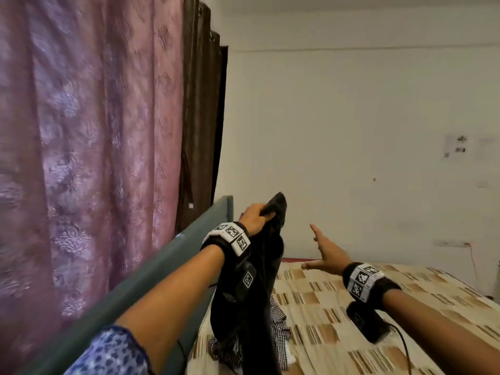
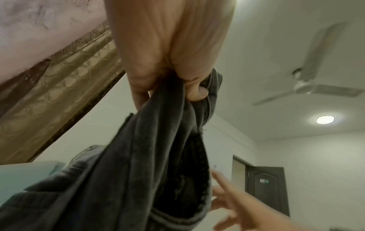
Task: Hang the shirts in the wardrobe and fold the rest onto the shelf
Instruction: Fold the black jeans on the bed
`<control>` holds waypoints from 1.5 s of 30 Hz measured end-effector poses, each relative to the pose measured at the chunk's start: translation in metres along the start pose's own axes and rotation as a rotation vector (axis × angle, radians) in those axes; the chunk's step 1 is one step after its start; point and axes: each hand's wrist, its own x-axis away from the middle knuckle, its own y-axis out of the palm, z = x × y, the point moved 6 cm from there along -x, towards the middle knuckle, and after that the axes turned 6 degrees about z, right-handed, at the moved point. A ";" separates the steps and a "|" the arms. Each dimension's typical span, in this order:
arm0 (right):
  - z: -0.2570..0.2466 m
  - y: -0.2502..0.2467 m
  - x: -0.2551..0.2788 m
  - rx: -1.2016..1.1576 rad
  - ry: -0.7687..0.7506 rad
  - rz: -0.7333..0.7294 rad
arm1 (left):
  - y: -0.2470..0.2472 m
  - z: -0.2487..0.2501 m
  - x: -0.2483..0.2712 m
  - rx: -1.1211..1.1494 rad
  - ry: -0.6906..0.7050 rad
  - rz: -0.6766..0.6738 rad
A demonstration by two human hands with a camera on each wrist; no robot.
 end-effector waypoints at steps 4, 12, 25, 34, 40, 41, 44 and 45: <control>-0.012 -0.010 -0.012 0.003 -0.096 0.027 | -0.017 0.060 -0.007 0.040 0.106 0.016; 0.021 -0.018 -0.006 -0.034 -0.084 0.177 | -0.055 0.100 -0.018 0.017 0.164 0.073; 0.087 -0.058 -0.017 -0.284 -0.036 -0.001 | -0.087 0.051 0.025 -0.029 -0.091 0.271; 0.067 -0.202 -0.042 -0.380 -0.159 0.316 | -0.068 0.069 0.029 -0.002 -0.066 -0.059; 0.071 -0.222 -0.026 -0.256 -0.294 0.262 | -0.037 0.069 0.006 -0.347 0.069 -0.070; 0.072 -0.223 -0.022 -0.251 -0.305 0.240 | -0.034 0.068 0.003 -0.421 0.076 -0.062; 0.075 -0.227 -0.009 -0.235 -0.317 0.110 | -0.030 0.065 -0.007 -0.566 0.108 0.010; 0.078 -0.228 -0.006 -0.210 -0.308 0.062 | -0.029 0.066 -0.010 -0.593 0.139 0.034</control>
